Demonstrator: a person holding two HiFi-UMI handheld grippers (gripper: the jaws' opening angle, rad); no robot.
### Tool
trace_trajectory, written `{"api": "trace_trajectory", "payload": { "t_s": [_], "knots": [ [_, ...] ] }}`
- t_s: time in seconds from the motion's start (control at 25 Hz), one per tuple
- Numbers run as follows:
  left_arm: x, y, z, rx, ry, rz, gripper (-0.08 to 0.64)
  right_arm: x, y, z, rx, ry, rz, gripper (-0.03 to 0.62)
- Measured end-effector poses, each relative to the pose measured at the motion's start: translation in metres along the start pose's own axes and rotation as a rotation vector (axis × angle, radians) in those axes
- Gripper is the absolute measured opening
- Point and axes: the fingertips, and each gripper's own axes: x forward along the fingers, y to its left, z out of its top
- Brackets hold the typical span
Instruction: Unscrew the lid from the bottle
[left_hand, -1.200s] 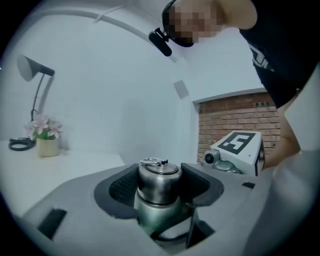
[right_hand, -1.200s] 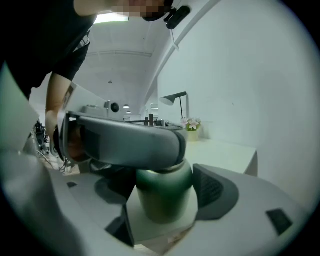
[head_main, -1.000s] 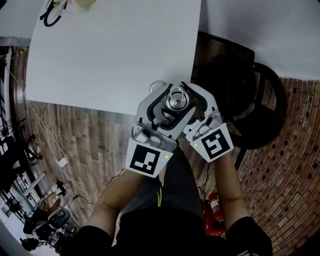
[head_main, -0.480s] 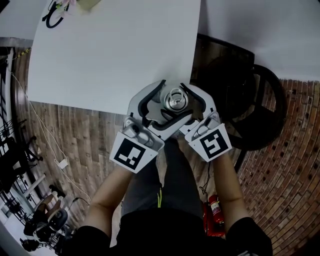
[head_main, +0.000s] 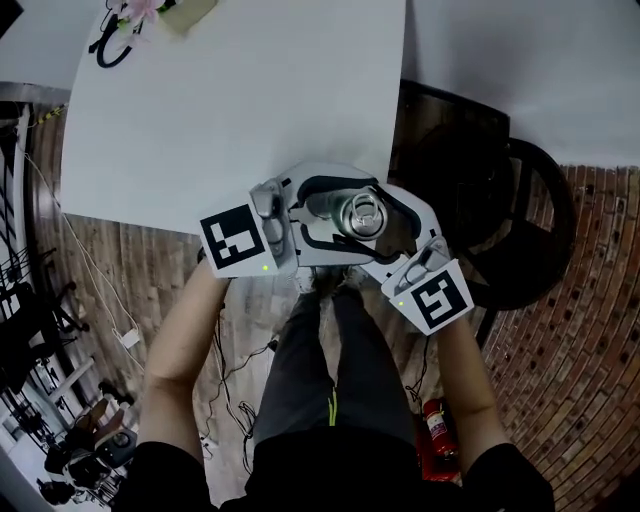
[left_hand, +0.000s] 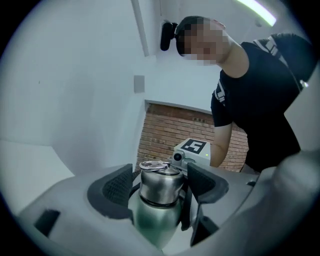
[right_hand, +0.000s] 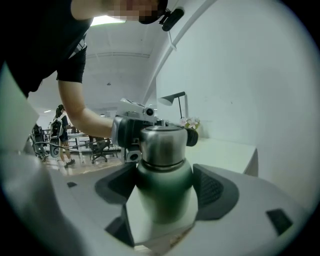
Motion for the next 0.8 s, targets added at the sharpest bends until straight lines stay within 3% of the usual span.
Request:
{"api": "trace_trajectory", "payload": {
  "t_s": [0.2, 0.48, 0.6, 0.8],
  "knots": [
    [0.005, -0.002, 0.003, 0.091, 0.008, -0.095, 0.347, 0.004, 0.001, 0.002, 0.022, 0.006, -0.008, 0.337],
    [0.005, -0.006, 0.004, 0.217, 0.03, -0.06, 0.276, 0.004, 0.001, 0.002, 0.027, -0.001, -0.008, 0.337],
    [0.007, -0.001, 0.001, 0.234, 0.049, 0.083, 0.275, 0.002, 0.0, 0.001, 0.027, -0.012, -0.008, 0.337],
    [-0.001, 0.016, 0.0, 0.171, -0.022, 0.563, 0.272, 0.003, -0.001, 0.0, 0.04, -0.016, -0.008, 0.337]
  ]
}}
